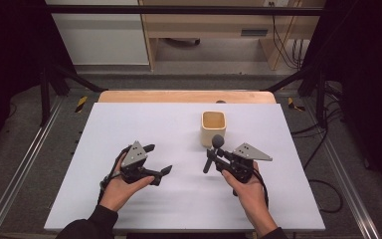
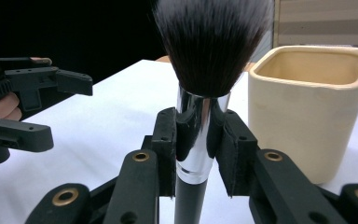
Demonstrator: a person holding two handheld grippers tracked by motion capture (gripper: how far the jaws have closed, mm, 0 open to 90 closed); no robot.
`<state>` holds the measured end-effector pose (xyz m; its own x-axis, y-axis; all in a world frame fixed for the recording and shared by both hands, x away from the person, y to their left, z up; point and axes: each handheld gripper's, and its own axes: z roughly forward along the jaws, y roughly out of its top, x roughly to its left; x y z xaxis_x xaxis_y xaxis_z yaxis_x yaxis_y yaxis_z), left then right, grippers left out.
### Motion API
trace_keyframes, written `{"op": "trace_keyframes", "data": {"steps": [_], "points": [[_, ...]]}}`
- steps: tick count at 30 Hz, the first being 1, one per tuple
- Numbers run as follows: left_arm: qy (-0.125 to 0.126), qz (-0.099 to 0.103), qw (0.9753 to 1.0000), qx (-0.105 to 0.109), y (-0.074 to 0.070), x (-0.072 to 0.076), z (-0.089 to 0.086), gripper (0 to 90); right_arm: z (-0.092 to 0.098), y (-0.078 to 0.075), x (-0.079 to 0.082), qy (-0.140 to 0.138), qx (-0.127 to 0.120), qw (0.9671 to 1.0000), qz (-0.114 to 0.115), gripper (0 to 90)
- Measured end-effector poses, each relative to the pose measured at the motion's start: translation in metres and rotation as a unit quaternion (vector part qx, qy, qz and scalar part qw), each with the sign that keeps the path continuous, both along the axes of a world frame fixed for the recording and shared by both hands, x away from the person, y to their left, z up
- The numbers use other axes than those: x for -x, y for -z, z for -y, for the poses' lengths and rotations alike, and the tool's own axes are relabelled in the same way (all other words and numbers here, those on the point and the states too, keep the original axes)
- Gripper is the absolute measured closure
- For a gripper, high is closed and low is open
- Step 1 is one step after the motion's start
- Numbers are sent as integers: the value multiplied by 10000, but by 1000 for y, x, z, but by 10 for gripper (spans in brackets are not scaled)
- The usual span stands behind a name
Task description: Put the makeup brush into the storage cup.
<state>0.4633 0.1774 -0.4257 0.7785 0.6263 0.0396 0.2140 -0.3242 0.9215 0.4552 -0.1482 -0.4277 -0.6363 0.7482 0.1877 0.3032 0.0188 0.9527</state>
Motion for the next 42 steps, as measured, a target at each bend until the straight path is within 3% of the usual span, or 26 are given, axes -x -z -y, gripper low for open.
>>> {"op": "trace_keyframes", "data": {"steps": [22,42], "points": [[-425,32,9987,290,10,7,-45,17,16,-5,0,48,200,9998,32,705],[-523,202,9973,483,14,15,-62,18,24,-10,-2,73,295,9995,48,705]]}}
